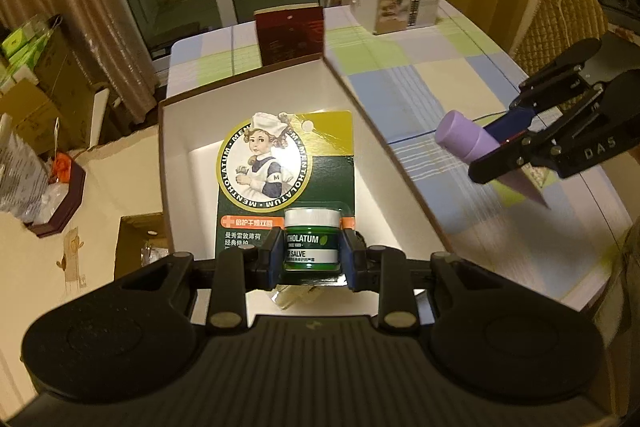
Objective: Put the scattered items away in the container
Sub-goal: 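Carry the salve card and lilac tube into the box and open both tools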
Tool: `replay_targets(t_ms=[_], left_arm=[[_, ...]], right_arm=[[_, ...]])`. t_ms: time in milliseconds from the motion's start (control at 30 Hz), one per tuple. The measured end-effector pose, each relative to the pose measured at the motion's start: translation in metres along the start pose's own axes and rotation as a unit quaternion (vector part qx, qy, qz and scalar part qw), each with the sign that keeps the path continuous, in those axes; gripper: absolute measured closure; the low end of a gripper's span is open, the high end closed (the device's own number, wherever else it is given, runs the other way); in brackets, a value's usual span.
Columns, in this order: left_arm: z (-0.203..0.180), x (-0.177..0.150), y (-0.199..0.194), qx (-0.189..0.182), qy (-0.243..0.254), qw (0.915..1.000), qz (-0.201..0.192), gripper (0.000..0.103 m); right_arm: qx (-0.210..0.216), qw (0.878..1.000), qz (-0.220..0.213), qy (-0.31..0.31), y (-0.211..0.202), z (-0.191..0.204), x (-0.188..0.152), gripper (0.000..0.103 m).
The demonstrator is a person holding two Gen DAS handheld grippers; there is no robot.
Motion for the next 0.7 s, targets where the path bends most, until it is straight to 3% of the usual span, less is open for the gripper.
replay_targets(t_ms=[267, 700], left_arm=[[0.02, -0.002, 0.014, 0.005, -0.014, 0.9999, 0.006, 0.078], [0.054, 0.009, 0.067, 0.007, -0.042, 0.9987, 0.029, 0.078]], right_arm=[[0.009, 1.0, 0.003, 0.025, 0.035, 0.004, 0.02, 0.069], [-0.029, 0.997, -0.012, 0.077, 0.089, -0.032, 0.071, 0.069]])
Point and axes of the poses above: each gripper's, at about its wrist camera, not at the fingertips, and y roughly the way its jaws point, z to its left, x to its top, the point moved 6 cm from there along y, roughly the way its jaws point, and after that the axes turned 10 degrees about y, right-handed, at the moved point
